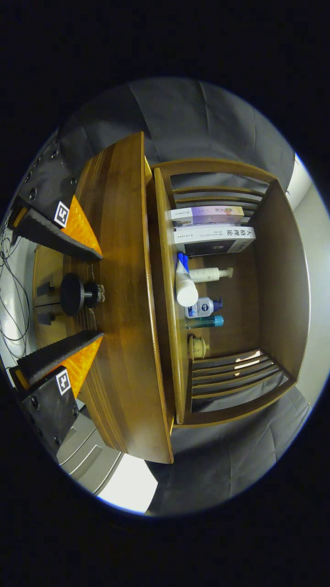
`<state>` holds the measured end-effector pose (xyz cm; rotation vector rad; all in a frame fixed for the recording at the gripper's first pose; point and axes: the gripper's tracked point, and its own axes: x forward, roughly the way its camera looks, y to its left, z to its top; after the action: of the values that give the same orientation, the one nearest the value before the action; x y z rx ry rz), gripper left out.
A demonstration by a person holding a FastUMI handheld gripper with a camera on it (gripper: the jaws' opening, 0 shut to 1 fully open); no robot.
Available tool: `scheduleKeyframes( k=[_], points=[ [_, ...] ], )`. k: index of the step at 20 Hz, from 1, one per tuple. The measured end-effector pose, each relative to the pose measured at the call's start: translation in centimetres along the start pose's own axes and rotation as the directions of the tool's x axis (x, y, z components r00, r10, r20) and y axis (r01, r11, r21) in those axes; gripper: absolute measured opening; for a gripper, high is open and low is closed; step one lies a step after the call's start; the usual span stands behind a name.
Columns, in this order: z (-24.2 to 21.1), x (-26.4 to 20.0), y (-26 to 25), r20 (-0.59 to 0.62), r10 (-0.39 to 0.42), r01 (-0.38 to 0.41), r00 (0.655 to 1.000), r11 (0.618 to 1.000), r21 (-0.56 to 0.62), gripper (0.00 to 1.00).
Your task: Pull open the drawer, take out the items inside it, and place them on the countertop above the cabinet.
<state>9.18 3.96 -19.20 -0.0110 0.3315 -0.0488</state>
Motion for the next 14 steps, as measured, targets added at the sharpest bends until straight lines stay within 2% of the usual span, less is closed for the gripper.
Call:
scheduleKeyframes(
  k=[14],
  points=[
    [1.3, 4.9, 0.0, 0.032, -0.013, 0.014, 0.999, 0.999, -0.042, 0.96]
  ],
)
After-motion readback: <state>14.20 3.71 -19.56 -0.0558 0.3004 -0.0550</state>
